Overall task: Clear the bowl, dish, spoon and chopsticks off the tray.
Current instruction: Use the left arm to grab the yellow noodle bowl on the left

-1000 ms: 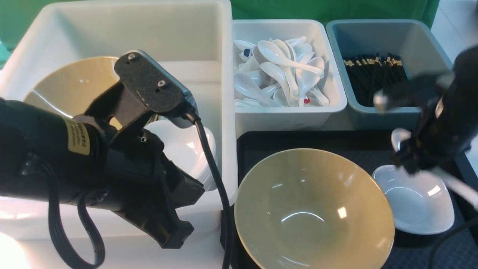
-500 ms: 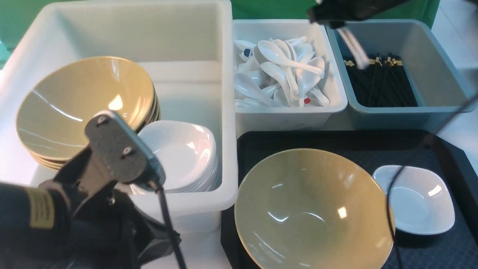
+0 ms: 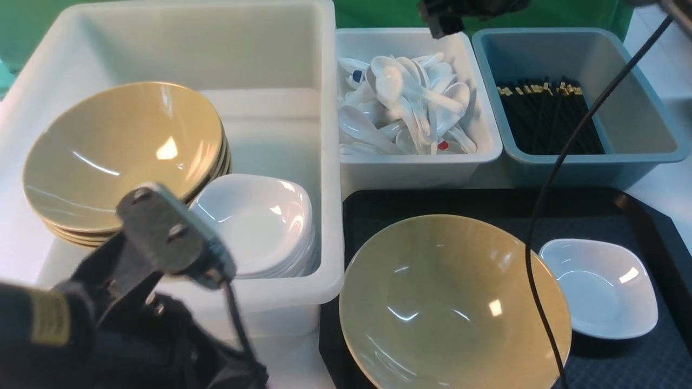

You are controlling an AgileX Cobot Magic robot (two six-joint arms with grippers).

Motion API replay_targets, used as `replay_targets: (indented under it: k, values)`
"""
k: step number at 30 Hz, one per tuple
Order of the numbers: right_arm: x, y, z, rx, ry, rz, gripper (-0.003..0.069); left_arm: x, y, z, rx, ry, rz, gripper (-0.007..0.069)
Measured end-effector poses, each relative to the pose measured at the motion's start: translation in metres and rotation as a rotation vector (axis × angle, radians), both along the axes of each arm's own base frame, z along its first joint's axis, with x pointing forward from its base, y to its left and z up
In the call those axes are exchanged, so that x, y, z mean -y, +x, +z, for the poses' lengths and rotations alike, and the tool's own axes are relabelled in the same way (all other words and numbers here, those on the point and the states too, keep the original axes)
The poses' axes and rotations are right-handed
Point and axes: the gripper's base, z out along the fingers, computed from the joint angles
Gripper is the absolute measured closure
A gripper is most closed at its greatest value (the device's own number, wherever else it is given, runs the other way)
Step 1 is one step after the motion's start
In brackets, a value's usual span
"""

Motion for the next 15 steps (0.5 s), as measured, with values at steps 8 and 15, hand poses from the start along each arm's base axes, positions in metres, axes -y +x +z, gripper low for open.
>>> replay_targets:
  k: [8,15]
  values:
    - [0.021,-0.067,0.071,0.04,-0.035,0.067,0.0149,0.042,0.062,0.043,0.037,0.069,-0.011,0.0604]
    - [0.052,-0.175,0.08,-0.044,-0.048,0.108,0.0264,0.096,0.131,0.041,0.02,0.139,-0.093,0.0428]
